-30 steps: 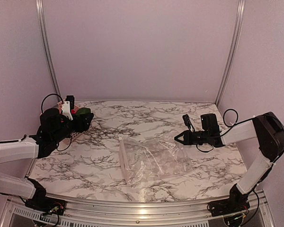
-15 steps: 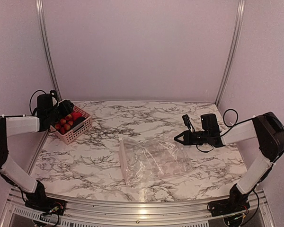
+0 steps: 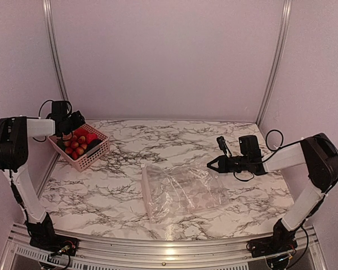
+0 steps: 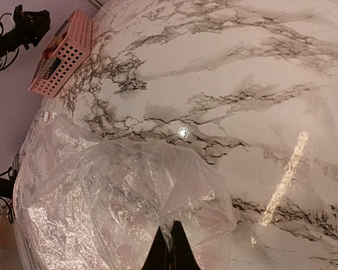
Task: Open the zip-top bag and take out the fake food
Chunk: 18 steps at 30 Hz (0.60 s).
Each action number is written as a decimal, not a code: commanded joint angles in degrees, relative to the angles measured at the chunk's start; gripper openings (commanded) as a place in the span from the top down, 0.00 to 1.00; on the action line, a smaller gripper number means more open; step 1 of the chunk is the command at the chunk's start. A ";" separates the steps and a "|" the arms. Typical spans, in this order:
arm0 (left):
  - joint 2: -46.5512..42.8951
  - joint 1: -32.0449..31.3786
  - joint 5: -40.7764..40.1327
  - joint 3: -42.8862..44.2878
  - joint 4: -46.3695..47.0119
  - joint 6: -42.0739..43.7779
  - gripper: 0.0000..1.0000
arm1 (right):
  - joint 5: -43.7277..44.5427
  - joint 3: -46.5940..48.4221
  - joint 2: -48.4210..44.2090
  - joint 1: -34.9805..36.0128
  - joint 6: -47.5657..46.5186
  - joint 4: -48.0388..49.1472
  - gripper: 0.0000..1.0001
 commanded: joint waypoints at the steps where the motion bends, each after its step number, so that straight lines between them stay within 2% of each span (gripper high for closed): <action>1: 4.51 0.64 -3.59 4.88 -6.54 2.79 0.20 | -1.55 1.21 -0.59 -0.40 -0.58 -0.48 1.00; 7: 6.84 0.65 -4.23 7.88 -10.09 4.92 0.10 | -1.81 1.07 -1.91 -0.37 -0.60 -0.57 1.00; 11: 1.57 -0.51 0.66 2.21 -5.53 4.27 0.07 | -1.72 0.58 -3.25 -0.38 -0.72 -0.58 1.00; 14: -4.02 -3.87 4.73 -2.78 -2.82 5.64 0.06 | -1.99 -0.04 -4.24 -0.42 -0.58 0.40 1.00; 18: -10.30 -7.48 14.44 -9.51 0.77 4.78 0.07 | -2.49 -1.10 -5.63 -0.44 -0.34 2.02 1.00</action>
